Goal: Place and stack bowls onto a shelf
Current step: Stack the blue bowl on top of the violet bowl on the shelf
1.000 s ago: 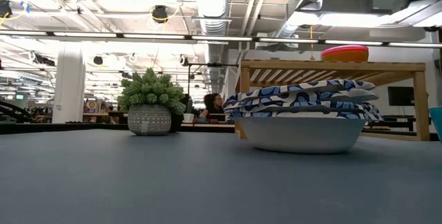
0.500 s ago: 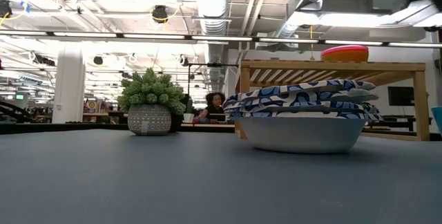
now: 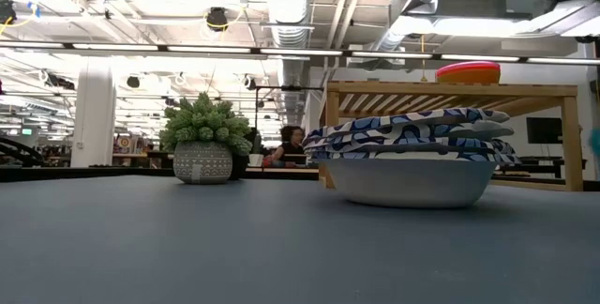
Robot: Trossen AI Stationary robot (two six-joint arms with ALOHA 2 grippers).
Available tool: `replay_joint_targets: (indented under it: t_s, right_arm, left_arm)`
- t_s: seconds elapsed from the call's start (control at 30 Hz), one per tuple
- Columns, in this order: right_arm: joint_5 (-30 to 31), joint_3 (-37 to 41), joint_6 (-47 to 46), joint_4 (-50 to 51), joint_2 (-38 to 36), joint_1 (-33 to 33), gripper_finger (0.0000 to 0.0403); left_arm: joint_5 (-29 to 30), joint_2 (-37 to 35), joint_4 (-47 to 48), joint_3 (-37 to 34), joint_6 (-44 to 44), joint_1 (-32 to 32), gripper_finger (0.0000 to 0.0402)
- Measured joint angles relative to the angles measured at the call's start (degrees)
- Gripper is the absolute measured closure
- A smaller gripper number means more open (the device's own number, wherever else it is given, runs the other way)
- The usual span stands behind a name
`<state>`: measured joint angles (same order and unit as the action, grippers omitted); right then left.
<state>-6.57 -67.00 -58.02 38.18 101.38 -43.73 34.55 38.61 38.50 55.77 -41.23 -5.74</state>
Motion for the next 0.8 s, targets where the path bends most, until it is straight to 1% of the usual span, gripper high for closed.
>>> replay_joint_targets:
  t_s: [0.1,0.27,0.37,0.43,0.63,0.8]
  right_arm:
    - [-0.08,0.1,-0.21,4.97,-3.52,0.63,0.038]
    - [0.26,0.1,0.5,14.1,-11.53,2.59,0.038]
    - [0.81,0.1,0.9,18.4,-17.18,4.75,0.038]
    - [2.34,0.1,0.9,20.23,-20.98,6.61,0.038]
    - [10.48,0.1,1.52,18.3,-32.41,14.29,0.038]
    - [17.1,0.1,7.88,14.54,-40.76,21.27,0.038]
  left_arm:
    - [0.37,0.0,0.0,0.0,0.02,0.0,0.0205]
    - [0.85,0.02,0.0,0.0,0.02,0.0,0.0205]
    - [1.48,0.0,0.0,0.0,0.04,0.0,0.0205]
    - [1.7,0.02,0.0,0.0,0.04,0.0,0.0205]
    - [1.7,0.0,0.0,0.0,-0.02,0.0,0.0205]
    - [1.28,0.02,-0.01,0.0,-0.33,0.0,0.0205]
